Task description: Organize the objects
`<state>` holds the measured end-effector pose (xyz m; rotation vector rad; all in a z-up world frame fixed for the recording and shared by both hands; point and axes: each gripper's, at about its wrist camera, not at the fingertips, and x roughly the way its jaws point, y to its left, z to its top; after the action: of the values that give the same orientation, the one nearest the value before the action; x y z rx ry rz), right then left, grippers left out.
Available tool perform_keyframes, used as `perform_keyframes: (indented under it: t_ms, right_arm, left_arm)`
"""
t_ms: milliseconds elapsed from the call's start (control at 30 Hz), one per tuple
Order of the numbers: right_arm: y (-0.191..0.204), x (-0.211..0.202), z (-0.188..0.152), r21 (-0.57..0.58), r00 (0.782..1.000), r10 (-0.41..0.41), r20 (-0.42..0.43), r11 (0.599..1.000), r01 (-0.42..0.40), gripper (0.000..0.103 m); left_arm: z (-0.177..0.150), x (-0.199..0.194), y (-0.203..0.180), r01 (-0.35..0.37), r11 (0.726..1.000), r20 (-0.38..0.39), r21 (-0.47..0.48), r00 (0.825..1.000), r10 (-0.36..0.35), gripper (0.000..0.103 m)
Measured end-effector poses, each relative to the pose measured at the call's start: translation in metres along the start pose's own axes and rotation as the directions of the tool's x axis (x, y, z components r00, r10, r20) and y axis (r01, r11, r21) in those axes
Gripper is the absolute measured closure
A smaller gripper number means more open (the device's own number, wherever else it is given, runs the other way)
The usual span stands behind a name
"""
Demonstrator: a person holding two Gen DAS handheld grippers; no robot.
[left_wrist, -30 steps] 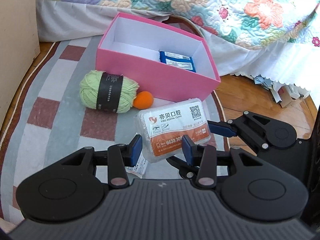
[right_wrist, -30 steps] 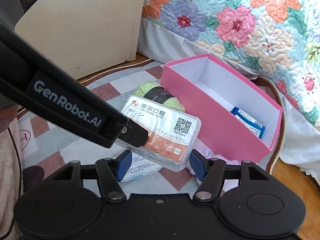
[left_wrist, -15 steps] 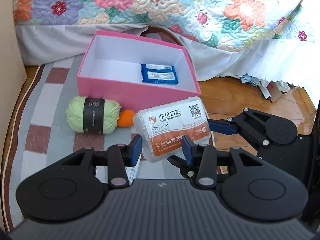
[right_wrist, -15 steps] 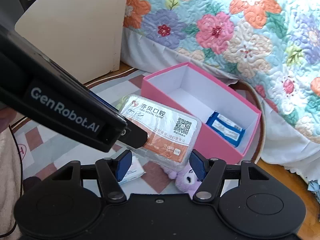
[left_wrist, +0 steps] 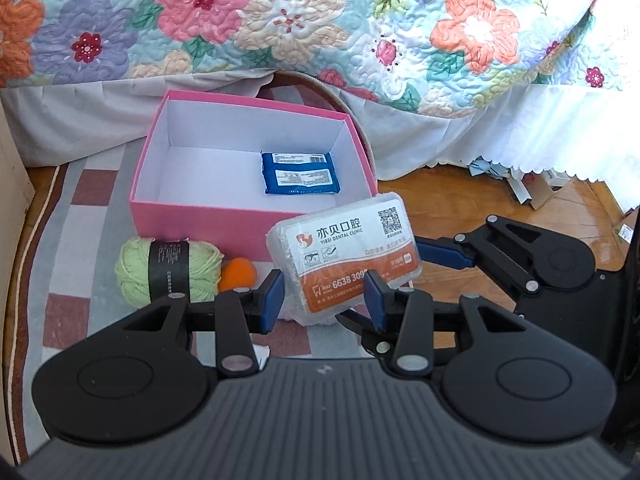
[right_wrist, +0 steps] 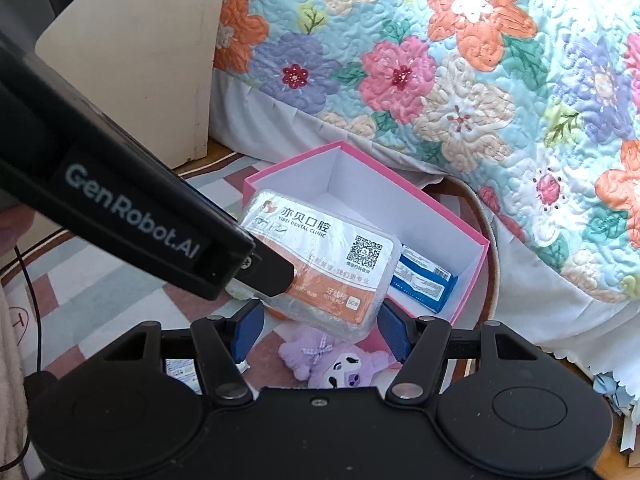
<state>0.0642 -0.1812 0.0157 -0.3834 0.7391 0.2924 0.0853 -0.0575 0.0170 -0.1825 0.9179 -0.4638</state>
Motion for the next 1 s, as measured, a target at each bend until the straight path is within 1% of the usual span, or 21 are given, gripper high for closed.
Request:
perform_keyframes:
  t_ms: [300, 500, 600, 700, 833, 1000]
  right_arm:
    - [-0.020, 0.012, 0.012, 0.028, 1.000, -0.025, -0.007, 0.999, 0.025, 0.035]
    - [-0.041, 0.026, 0.022, 0.035, 0.999, -0.044, -0.015, 0.998, 0.044, 0.035]
    - [-0.052, 0.036, 0.027, 0.044, 0.999, -0.043, -0.023, 0.998, 0.044, 0.038]
    - [-0.062, 0.049, 0.032, 0.044, 0.999, -0.038, -0.037, 0.998, 0.040, 0.040]
    - [-0.079, 0.068, 0.041, 0.071, 0.998, -0.014, -0.066, 0.997, 0.019, 0.041]
    - [-0.103, 0.099, 0.051, 0.107, 0.993, 0.024, -0.116, 0.994, -0.011, 0.042]
  left_arm:
    - [0.029, 0.020, -0.001, 0.012, 1.000, -0.010, 0.029, 1.000, -0.012, 0.060]
    - [0.053, 0.038, 0.002, 0.032, 0.999, -0.012, 0.015, 0.999, -0.032, 0.060]
    - [0.066, 0.050, 0.005, 0.035, 0.999, -0.022, 0.013, 0.999, -0.034, 0.060]
    - [0.078, 0.063, 0.011, 0.038, 0.999, -0.035, -0.001, 0.999, -0.038, 0.060]
    - [0.097, 0.084, 0.019, 0.042, 0.999, -0.055, -0.020, 0.998, -0.043, 0.060]
    - [0.118, 0.119, 0.027, 0.036, 0.998, -0.107, -0.048, 0.993, -0.041, 0.059]
